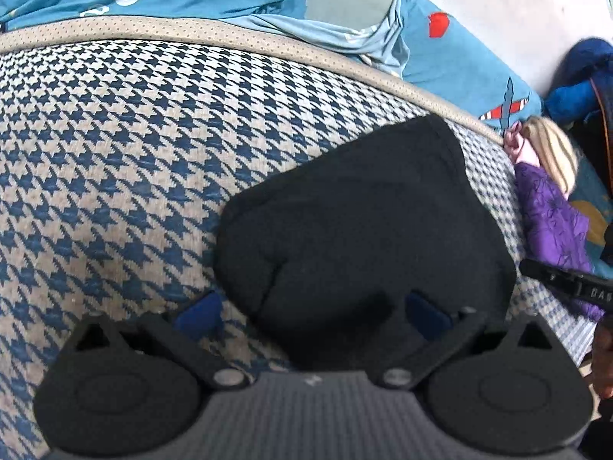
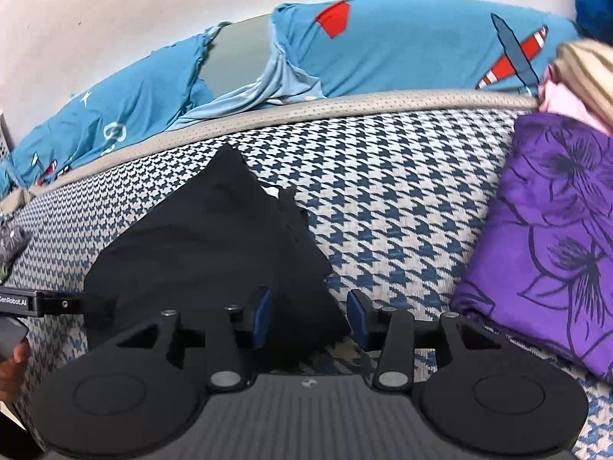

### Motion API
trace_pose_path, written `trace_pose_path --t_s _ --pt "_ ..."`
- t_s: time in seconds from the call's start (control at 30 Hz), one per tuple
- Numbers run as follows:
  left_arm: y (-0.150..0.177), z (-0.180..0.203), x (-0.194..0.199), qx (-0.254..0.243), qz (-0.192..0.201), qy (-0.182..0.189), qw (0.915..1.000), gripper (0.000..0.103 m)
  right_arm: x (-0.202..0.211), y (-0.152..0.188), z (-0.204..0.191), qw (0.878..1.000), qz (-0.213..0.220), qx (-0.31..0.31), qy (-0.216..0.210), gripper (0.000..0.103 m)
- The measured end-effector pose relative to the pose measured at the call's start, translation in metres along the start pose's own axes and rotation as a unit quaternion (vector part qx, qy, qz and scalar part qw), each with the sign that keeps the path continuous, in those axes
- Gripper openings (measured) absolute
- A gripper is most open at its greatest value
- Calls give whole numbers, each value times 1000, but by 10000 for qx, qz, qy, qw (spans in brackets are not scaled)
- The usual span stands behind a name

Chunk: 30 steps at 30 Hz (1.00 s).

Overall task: Fold clothes
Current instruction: 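Lower both open grippers onto the edge of the folded black shirt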

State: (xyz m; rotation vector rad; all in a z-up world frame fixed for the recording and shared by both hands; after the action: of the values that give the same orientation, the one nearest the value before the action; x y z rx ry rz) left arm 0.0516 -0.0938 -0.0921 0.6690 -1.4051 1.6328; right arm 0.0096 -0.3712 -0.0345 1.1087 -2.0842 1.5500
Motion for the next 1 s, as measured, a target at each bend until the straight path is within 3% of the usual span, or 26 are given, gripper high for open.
trace_pose_path --t_s 0.2,0.57,0.77,1.0 --pt "-9 -3 -2 381 -2 205 9991 103 0 0 7 9999 22 -126 16 43" --pt "-13 0 7 581 -9 480 9972 103 -8 -1 4 10000 -12 4 -35 43" --pt "-17 0 17 870 129 916 9919 103 -10 -1 4 10000 -26 -14 -52 43" --pt "-7 0 4 478 -69 453 9978 103 -14 2 5 9998 -58 -51 -159 44"
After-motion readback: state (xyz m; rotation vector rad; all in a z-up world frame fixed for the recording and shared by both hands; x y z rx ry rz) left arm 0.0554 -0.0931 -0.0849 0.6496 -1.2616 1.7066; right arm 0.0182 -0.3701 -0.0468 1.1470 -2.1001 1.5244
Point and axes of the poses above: each gripper's, at about its wrist camera, not at the fingertips, and x roughly against the way its jaws point, z to its right, y to its underside, the point moved 10 cm from there along -x, roughly the way its jaws point, and after that the axes turned 14 degrees about -y, right-handed, at the moved point
